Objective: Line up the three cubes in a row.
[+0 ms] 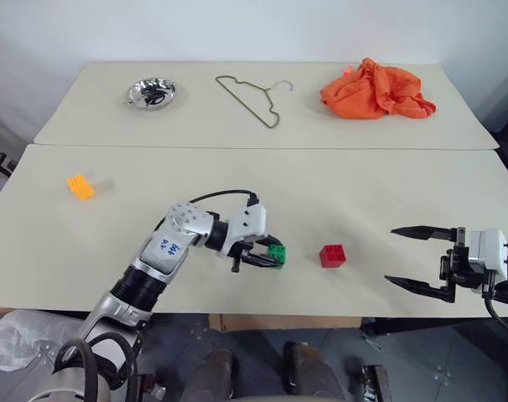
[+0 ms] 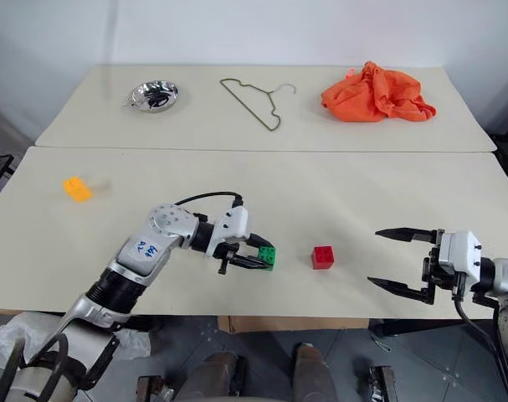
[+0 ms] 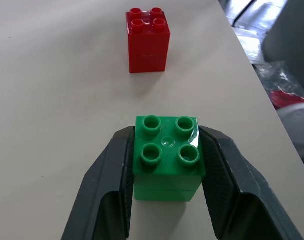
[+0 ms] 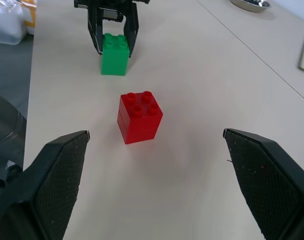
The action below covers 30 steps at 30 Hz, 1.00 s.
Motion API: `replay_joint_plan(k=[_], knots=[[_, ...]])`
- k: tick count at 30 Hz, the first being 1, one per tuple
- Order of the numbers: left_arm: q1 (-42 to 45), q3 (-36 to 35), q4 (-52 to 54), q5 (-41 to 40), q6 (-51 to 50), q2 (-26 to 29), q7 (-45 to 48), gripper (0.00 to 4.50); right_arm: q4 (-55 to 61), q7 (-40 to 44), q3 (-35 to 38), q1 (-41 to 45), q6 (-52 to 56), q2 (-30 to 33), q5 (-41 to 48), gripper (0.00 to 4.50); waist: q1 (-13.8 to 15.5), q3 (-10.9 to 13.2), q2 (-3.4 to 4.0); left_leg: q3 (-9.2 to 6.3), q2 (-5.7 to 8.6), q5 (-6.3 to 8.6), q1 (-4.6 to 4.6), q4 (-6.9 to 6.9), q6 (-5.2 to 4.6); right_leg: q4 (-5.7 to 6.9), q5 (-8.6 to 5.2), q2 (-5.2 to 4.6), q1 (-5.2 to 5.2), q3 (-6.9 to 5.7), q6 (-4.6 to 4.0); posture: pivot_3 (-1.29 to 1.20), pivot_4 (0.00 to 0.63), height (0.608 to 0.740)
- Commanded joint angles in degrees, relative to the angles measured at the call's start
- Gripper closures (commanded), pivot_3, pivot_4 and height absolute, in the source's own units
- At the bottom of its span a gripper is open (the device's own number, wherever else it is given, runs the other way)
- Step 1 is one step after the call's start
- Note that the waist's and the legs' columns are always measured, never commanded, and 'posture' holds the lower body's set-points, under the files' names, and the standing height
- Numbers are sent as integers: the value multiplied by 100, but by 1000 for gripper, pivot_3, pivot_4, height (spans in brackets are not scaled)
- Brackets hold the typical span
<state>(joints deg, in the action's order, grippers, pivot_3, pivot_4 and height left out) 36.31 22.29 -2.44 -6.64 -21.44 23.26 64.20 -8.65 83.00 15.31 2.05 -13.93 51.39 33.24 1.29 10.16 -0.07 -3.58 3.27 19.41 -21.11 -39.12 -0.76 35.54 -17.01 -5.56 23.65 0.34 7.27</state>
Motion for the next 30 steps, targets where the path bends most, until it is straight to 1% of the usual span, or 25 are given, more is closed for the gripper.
replay_joint_plan(k=[1, 8, 9, 10, 15, 16, 18, 20, 22, 23, 24, 25, 26, 27, 28, 29, 30], knots=[[-162, 136, 360, 7, -208, 42, -11, 3021, 237, 24, 171, -55, 99, -23, 87, 0, 12, 0, 0, 0, 0, 0, -1, 0, 0, -1, 0, 0, 1, 2, 0, 0, 150, 740], [-215, 80, 331, 110, -57, 87, -161, 3021, 410, 37, 79, -62, 199, -137, 69, 0, 20, 0, 0, -2, 0, 0, -1, 1, 0, -3, 0, -4, 0, -1, 0, 0, 150, 740], [-191, 51, 321, 89, -55, 80, -169, 2305, 419, 41, 62, -47, 210, -155, 65, 0, 20, 0, 0, -2, 0, 0, -2, 1, 0, -4, 0, -4, 0, -1, 0, 0, 150, 740], [-168, 11, 308, 70, 31, 67, -179, 2072, 426, 43, 44, -29, 222, -176, 55, 0, 20, 0, 0, -2, 0, 0, -2, 1, 0, -3, 0, -4, 0, -1, 0, 0, 150, 740], [-143, -273, 520, -228, 192, 191, 8, 584, 447, 52, -11, 71, 283, -251, 12, 0, 18, 0, 0, -2, 0, 0, -4, 1, 0, -3, 0, -4, 2, -1, 0, 0, 150, 740], [-170, -423, 573, -341, 215, 257, 44, 277, 451, 50, -30, 100, 294, -263, 8, 0, 17, 0, 0, -2, -1, 0, -4, 1, 1, -3, 0, -4, 2, -2, 0, 0, 150, 740], [-213, -652, 626, -497, 237, 367, 56, 277, 454, 50, -58, 143, 310, -282, 4, 0, 1, 0, 0, -2, -3, -1, -3, 1, 2, -3, 0, -5, 3, -1, -1, 0, 150, 740], [-303, -1025, 567, -734, 524, 606, 269, 277, 472, 50, -146, 209, 383, -264, -43, 0, -8, 0, 1, -2, -3, -1, -2, 1, 3, -3, -1, -5, 4, -2, -1, 0, 150, 740], [-374, -1890, 318, -1481, 931, 966, 910, 277, 515, -9, -233, 397, 489, -372, 21, 0, -33, 0, 0, -2, -6, -1, -1, 2, 6, -3, -1, -4, 5, -3, -2, 0, 150, 740], [-383, -2202, 209, -1747, 1039, 1076, 1085, 277, 529, -42, -254, 465, 538, -420, 45, 0, -56, 1, -1, -2, -9, -2, -3, 2, 9, -2, -1, -3, 8, -3, -3, 0, 150, 740], [-379, -2552, 39, -1859, 1143, 1167, 946, 277, 529, -29, -302, 527, 564, -457, 35, 0, -68, 1, -1, -2, -13, -3, -4, 2, 12, -1, -2, -3, 10, -3, -5, 0, 150, 740], [-577, -2898, -115, -1808, 1293, 1347, 750, 132, 577, 9, -401, 586, 830, -444, 92, 0, -72, 0, 0, -5, -14, -4, -4, 2, 16, -1, -3, -3, 9, -7, -7, 0, 150, 740], [-731, -3106, -210, -1753, 1410, 1469, 615, 132, 609, 48, -467, 620, 1022, -430, 135, 0, -81, -1, 2, -7, -14, -5, -3, 3, 17, -2, -3, -4, 9, -7, -7, 0, 150, 740], [-1132, -3450, -242, -1770, 1511, 1582, 503, 132, 694, 62, -531, 708, 1194, -501, 258, 0, -104, -2, 5, -8, -13, -4, -2, 4, 17, -2, -4, -6, 8, -6, -8, 0, 150, 740], [-1605, -3810, -241, -1727, 1936, 1567, 385, 132, 724, 47, -572, 834, 1011, -691, 257, 0, -141, -9, 16, -8, -12, -3, -1, 11, 16, -4, -4, -6, 8, -3, -8, 0, 150, 740], [-2024, -4153, -153, -1725, 2115, 1473, 110, 132, 773, -54, -587, 907, 903, -879, 269, 0, -161, -10, 18, -8, -12, 0, 1, 20, 13, -2, -4, -8, 6, 0, -8, 0, 150, 740], [-2445, -4597, -71, -1668, 2354, 1279, -370, 132, 835, -112, -627, 953, 729, -1079, 228, 0, -161, -10, 17, -6, -12, 3, 3, 23, 10, -1, -4, -8, 5, 0, -8, 0, 150, 740]])
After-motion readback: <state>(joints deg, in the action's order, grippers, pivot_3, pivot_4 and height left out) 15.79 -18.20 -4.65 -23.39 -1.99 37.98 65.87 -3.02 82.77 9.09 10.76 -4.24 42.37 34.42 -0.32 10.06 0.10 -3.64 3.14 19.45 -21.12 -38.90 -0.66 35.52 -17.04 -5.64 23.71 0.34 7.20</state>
